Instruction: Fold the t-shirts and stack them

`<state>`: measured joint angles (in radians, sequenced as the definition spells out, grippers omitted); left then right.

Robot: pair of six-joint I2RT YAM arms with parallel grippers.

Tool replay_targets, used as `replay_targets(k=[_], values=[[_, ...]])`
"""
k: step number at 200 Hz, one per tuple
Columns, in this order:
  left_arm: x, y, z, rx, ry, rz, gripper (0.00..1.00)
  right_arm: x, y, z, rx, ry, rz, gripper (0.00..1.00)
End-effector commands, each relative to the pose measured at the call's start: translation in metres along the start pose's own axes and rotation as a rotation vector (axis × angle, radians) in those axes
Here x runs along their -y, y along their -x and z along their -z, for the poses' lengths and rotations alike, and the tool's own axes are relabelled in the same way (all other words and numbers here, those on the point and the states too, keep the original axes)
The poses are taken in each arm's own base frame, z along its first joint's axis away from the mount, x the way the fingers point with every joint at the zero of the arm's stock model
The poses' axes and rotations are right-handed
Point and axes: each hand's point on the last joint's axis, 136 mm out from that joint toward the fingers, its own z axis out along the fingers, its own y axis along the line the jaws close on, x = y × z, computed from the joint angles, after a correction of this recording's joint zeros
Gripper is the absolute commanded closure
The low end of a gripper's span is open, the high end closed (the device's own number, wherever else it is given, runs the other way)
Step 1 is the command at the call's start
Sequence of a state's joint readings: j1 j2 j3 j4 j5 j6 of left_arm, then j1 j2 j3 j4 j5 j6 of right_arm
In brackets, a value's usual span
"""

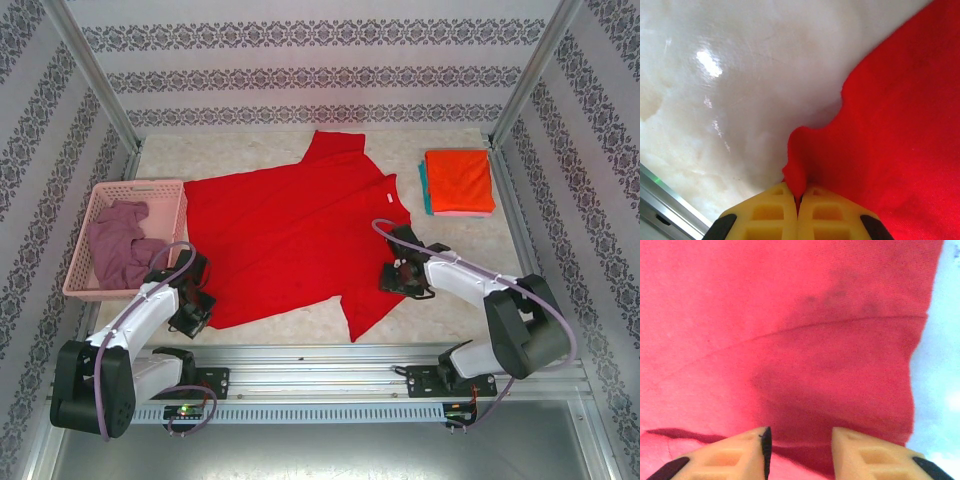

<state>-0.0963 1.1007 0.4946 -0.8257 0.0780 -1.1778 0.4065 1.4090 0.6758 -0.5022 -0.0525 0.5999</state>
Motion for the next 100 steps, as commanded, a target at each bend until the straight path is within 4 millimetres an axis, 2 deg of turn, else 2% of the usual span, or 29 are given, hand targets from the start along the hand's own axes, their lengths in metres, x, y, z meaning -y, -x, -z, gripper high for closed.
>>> replay_targets(k=[1, 19, 31, 48, 68, 100], values=[[-0.001, 0.003, -0.008, 0.007, 0.004, -0.020, 1.00, 0.009, -0.010, 0.007, -0.035, -0.015, -0.051, 0.70], [-0.001, 0.003, -0.008, 0.011, 0.002, -0.021, 1.00, 0.015, -0.001, 0.020, 0.028, -0.034, -0.064, 0.70], [-0.001, 0.003, -0.008, 0.011, 0.002, -0.017, 1.00, 0.020, 0.007, 0.029, 0.079, -0.052, -0.077, 0.62], [0.000, 0.003, -0.008, 0.011, -0.001, -0.017, 1.00, 0.029, 0.013, 0.036, 0.114, -0.073, -0.109, 0.57], [0.000, 0.003, -0.008, 0.009, -0.001, -0.017, 1.00, 0.036, 0.009, 0.030, 0.085, -0.069, -0.154, 0.57], [0.001, 0.004, -0.007, 0.011, 0.000, -0.021, 1.00, 0.030, 0.000, 0.017, -0.003, -0.048, -0.204, 0.62]])
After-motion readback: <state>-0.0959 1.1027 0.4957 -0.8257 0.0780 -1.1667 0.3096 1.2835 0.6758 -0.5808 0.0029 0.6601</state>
